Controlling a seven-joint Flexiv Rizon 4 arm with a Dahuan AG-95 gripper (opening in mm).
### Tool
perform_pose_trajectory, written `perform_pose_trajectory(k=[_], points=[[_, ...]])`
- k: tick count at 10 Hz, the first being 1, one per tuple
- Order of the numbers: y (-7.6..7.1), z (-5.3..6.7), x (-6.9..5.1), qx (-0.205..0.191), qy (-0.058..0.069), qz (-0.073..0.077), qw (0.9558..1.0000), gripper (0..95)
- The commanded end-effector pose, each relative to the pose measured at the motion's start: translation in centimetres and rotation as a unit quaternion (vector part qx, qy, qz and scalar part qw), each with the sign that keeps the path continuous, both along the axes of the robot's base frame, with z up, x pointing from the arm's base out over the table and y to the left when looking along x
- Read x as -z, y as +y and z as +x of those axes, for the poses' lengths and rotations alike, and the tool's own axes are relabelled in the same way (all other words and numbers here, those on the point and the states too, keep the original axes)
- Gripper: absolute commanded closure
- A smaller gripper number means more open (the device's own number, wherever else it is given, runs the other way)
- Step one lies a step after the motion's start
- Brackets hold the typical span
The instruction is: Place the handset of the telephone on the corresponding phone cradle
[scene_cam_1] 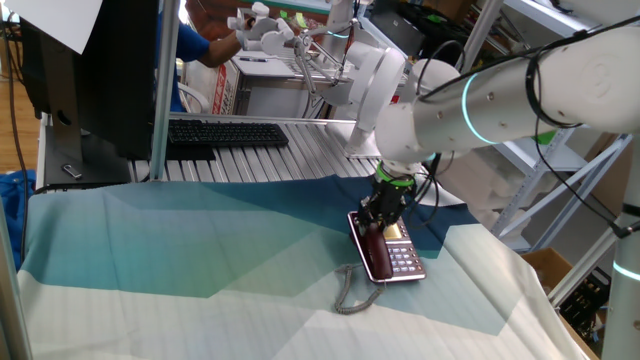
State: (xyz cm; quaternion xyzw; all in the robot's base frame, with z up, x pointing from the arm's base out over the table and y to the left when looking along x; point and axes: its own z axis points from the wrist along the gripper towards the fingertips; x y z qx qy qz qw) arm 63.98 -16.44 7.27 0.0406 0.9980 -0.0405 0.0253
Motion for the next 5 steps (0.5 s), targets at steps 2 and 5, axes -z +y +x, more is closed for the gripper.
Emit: perform_pose_trajectory(k=[2,5], points=[[-0.03,0.42,0.16,-0.003,0.002,-0.001,1.0000,95.0],[-0.06,0.46,0.16,-0.008,-0.004,-0.004,1.0000,95.0]])
